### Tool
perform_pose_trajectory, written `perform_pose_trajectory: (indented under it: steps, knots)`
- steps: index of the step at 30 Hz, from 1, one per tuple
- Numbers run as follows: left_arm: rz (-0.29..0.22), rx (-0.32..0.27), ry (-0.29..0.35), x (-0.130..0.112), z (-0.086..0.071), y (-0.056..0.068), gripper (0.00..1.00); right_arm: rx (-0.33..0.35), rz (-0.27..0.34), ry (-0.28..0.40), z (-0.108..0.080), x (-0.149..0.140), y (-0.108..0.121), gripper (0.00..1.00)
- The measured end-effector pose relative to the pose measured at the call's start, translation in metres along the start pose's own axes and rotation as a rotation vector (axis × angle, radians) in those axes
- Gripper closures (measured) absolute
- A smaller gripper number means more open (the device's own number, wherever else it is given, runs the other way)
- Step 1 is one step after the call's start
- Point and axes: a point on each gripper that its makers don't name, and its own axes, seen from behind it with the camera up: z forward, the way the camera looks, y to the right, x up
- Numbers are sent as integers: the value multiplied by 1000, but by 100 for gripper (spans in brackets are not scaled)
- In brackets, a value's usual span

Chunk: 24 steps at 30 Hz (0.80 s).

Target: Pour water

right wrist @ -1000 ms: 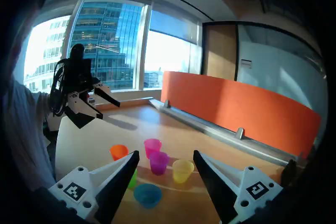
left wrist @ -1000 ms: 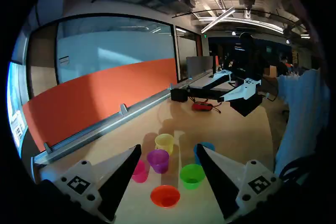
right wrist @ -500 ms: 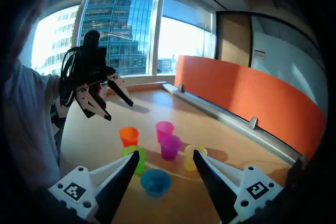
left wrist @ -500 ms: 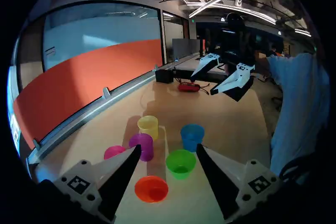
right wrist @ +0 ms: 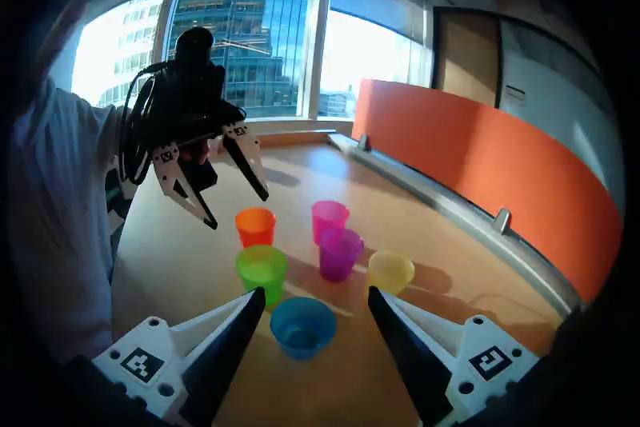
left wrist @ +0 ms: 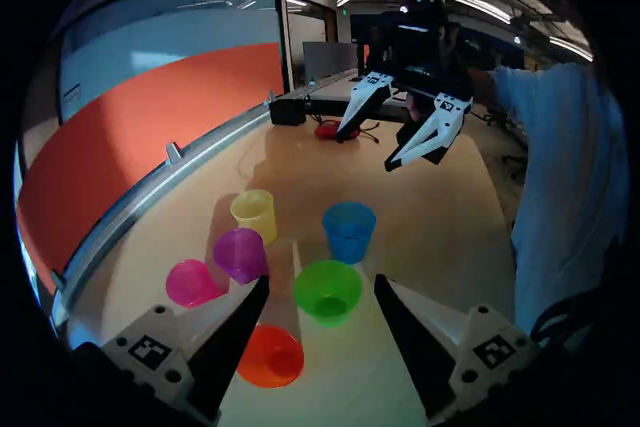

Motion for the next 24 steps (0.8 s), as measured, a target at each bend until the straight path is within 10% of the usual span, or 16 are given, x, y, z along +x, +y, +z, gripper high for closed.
perform_pose_trajectory:
  steps: [24]
  knots:
    - [45, -33, -167, -43, 50, 6, 2, 81, -28, -112, 32, -58, -8, 1]
